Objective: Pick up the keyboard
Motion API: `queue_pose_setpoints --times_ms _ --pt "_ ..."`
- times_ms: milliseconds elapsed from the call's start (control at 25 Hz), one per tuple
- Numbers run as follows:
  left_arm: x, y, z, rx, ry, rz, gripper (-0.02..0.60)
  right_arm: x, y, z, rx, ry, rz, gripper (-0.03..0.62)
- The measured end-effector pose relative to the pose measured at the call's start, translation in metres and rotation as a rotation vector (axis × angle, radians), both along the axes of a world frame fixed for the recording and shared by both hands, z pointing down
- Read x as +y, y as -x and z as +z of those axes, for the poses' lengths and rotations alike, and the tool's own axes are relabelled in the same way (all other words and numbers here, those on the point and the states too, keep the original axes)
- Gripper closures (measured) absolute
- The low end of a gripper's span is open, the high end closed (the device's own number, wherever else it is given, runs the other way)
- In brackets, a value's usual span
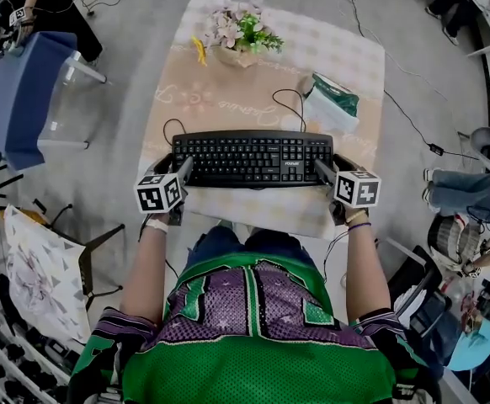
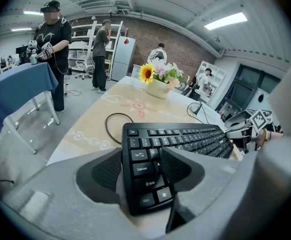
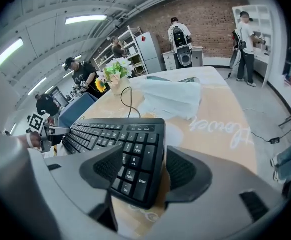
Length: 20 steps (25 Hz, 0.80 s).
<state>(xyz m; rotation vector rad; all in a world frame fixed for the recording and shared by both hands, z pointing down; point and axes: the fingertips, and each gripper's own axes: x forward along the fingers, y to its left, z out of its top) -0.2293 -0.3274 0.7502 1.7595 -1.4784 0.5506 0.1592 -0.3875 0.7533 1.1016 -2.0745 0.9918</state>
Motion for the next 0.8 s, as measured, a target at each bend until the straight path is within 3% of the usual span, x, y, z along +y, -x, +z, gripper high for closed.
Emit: queue_pose_setpoints --times_ms 280,600,800 --pt "0.001 0.001 0.007 0.122 0.038 -0.050 0.331 -0.003 0.004 0.008 -0.045 0.036 0.018 0.335" --pt "0.000 0.002 0.008 0.106 0.051 -0.039 0.331 -0.003 0.005 0.013 -0.104 0.066 0.032 0.333" --pt "0.001 0.000 0.007 0.112 0.054 -0.036 0.331 -0.002 0.004 0.013 -0.077 0.050 0.035 0.333"
